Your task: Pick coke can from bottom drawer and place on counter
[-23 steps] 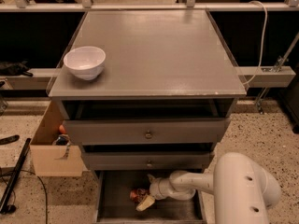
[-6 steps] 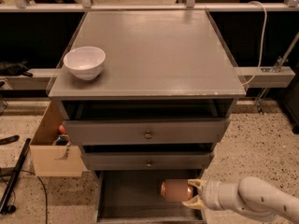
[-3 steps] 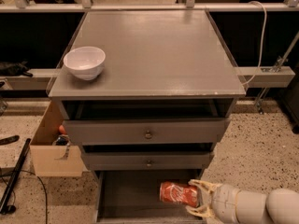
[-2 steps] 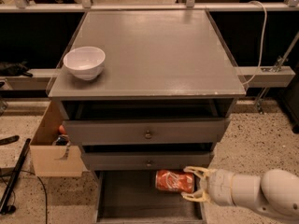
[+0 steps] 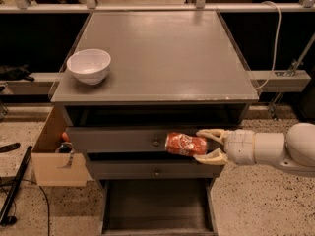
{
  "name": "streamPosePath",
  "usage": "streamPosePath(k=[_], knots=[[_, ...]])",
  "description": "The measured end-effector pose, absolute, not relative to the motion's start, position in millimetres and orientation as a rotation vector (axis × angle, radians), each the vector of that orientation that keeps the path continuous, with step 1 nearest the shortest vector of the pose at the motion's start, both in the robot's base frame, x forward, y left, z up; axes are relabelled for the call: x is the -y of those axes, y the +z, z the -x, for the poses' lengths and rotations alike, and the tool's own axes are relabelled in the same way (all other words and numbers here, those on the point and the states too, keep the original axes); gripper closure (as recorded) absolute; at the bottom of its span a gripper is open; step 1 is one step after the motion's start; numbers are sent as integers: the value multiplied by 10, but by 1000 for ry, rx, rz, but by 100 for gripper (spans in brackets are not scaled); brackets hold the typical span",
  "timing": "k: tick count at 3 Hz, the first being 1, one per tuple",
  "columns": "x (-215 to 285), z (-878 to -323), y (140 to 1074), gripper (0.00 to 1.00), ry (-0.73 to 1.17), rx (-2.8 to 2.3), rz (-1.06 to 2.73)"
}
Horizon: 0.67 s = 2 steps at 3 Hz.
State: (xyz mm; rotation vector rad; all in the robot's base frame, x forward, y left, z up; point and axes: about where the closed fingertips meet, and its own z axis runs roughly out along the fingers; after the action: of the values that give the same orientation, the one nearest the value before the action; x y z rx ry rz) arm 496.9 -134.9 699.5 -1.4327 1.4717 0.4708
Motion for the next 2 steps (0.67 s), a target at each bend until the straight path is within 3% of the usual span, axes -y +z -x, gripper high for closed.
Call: streamPosePath(k=[2], knots=[[1341,-4720,7249,100,438,-1414,1464]])
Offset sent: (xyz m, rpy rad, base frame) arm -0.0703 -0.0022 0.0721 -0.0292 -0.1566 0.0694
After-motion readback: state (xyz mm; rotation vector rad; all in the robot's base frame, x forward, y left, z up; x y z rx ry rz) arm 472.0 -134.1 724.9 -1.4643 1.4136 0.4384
